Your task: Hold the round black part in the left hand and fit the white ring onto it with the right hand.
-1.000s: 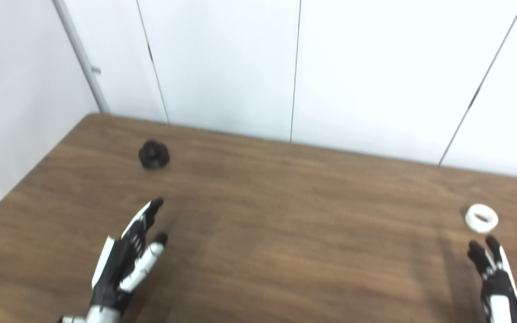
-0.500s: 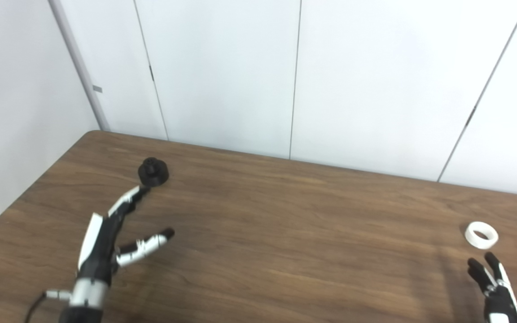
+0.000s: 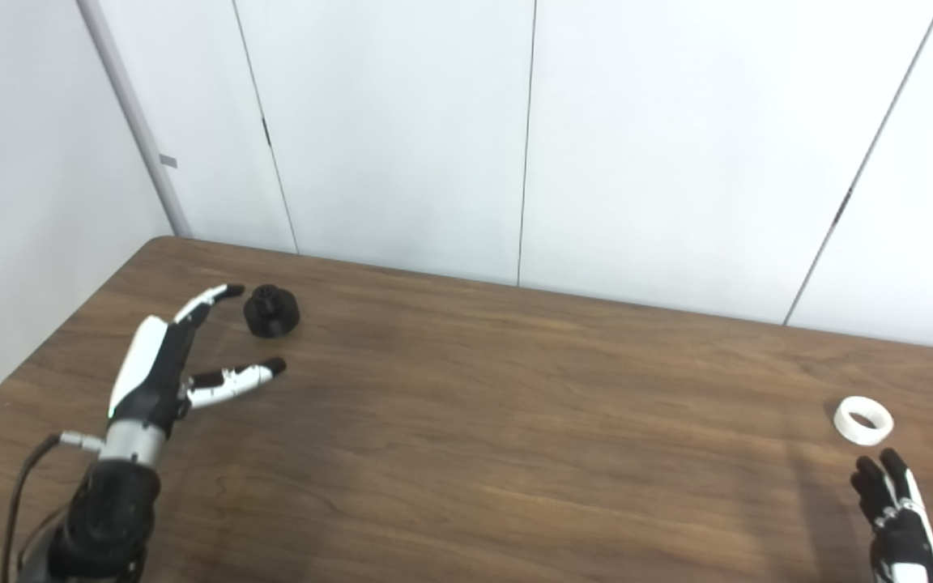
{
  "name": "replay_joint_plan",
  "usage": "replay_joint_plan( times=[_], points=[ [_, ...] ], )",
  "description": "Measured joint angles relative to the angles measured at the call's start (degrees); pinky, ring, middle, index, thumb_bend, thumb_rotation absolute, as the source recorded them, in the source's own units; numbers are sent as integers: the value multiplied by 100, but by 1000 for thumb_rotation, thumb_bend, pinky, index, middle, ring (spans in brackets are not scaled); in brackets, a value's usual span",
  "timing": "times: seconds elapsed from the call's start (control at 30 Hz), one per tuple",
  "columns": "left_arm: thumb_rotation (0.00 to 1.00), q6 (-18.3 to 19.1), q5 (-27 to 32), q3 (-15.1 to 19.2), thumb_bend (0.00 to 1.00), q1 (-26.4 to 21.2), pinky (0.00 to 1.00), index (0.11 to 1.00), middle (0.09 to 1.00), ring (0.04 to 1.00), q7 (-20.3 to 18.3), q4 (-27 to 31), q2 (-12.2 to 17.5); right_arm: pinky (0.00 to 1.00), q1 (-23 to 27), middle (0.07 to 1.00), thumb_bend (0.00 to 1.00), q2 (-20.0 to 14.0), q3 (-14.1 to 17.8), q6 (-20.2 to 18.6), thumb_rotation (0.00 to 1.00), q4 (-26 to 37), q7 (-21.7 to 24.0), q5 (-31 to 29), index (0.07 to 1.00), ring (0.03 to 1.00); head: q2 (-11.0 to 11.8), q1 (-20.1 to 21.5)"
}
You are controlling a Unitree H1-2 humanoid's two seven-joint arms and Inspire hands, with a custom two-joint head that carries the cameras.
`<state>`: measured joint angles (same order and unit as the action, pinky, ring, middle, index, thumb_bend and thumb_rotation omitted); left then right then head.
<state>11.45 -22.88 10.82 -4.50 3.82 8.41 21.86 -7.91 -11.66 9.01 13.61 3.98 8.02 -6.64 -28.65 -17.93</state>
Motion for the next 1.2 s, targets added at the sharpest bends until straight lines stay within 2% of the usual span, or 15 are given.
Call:
replay_joint_plan(
  times=[0.2, 0.43, 0.63, 0.8, 0.93, 1.2],
  points=[
    [252, 88, -78, -18, 839, -518, 957, 870, 923, 979, 37, -737, 149, 1000, 1, 955, 528, 2, 1, -30, 1000, 8, 0, -34, 994, 956, -18, 9],
    [285, 132, -149, -132, 878, -857, 999, 844, 927, 986, 50, -1452, 349, 1000, -6, 950, 529, -1, 6, -82, 1000, 16, 0, -42, 989, 950, -26, 18],
    [317, 167, -503, -408, 927, -1282, 1000, 824, 925, 976, 79, -2090, 584, 1000, -16, 946, 534, -1, 16, -160, 1000, 29, -2, -40, 988, 947, -44, 26],
    [327, 395, -752, -650, 951, -1554, 1000, 823, 944, 991, 78, -2542, 710, 1000, -16, 944, 542, 3, 15, -160, 1000, 42, -2, -24, 987, 945, -53, 53],
    [357, 525, -802, -823, 987, -1716, 1000, 821, 953, 999, 69, -2927, 787, 1000, -22, 942, 549, 3, 14, -160, 1000, 49, -3, 11, 987, 940, -53, 62],
    [404, 801, -882, -1181, 992, -2000, 1000, 832, 968, 1000, 37, -3404, 917, 1000, -35, 937, 552, 3, 19, -159, 1000, 54, -3, 13, 984, 936, -62, 97]
  ],
)
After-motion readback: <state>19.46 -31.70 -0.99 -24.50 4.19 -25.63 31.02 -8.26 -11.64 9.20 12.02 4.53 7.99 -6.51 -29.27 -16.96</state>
